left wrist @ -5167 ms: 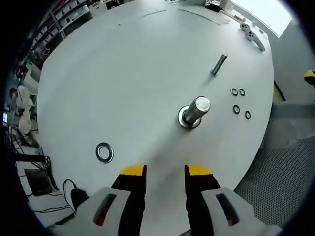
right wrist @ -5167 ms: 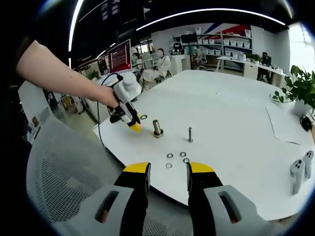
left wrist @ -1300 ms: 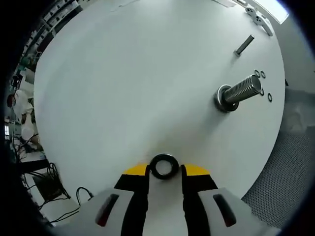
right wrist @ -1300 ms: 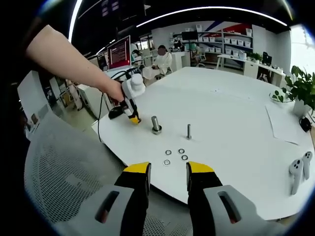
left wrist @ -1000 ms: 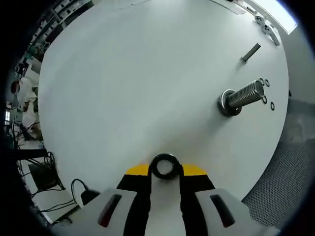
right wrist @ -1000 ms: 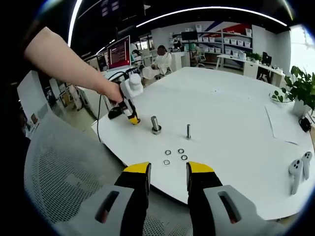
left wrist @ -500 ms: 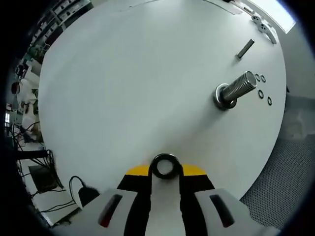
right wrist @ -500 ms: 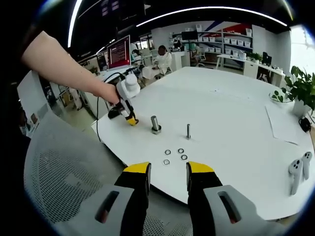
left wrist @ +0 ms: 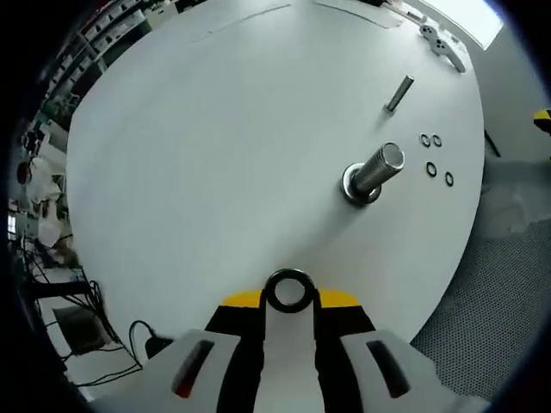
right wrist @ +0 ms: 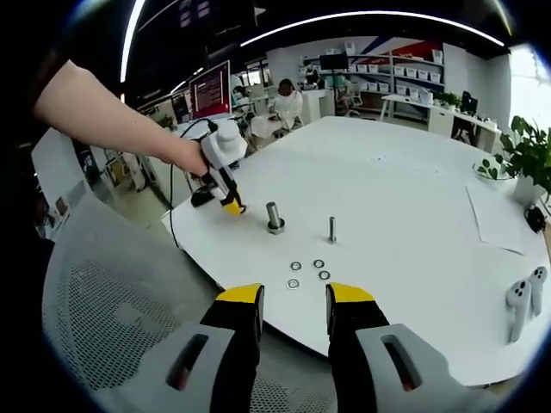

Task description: Place the washer onto the threaded stud by aligning its center hole with the stud, sliding it down to the base, and recovering from edge contact or off-axis alignment until the washer reaches the visible bottom stop.

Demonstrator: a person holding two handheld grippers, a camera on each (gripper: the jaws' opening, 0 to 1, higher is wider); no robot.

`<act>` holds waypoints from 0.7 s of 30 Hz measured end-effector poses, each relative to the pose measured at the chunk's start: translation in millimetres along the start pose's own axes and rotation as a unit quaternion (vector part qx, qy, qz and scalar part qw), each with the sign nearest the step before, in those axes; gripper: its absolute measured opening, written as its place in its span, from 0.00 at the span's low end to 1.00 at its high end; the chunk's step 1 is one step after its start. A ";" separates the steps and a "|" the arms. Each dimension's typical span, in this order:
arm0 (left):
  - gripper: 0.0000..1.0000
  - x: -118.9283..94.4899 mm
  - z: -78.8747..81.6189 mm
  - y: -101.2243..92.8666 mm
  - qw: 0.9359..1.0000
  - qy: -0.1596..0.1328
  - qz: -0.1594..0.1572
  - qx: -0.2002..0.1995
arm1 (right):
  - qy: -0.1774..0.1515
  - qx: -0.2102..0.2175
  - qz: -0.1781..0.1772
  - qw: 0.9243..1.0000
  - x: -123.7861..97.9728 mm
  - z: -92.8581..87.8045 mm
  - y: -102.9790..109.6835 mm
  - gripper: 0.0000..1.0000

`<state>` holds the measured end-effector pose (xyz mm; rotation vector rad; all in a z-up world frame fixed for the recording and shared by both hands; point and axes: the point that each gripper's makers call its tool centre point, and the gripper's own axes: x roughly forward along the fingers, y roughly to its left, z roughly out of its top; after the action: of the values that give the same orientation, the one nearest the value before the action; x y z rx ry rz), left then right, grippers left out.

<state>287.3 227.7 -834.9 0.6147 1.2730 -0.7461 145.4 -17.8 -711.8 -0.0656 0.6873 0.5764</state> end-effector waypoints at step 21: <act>0.19 -24.1 57.8 -19.5 0.997 -0.059 -0.020 0.049 | -0.005 -0.001 0.001 1.000 -0.6 1.4 1.0 0.31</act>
<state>304.4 174.9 -800.0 0.6159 1.1473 -0.8694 145.4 -16.9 -710.2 -0.0635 0.6779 0.5791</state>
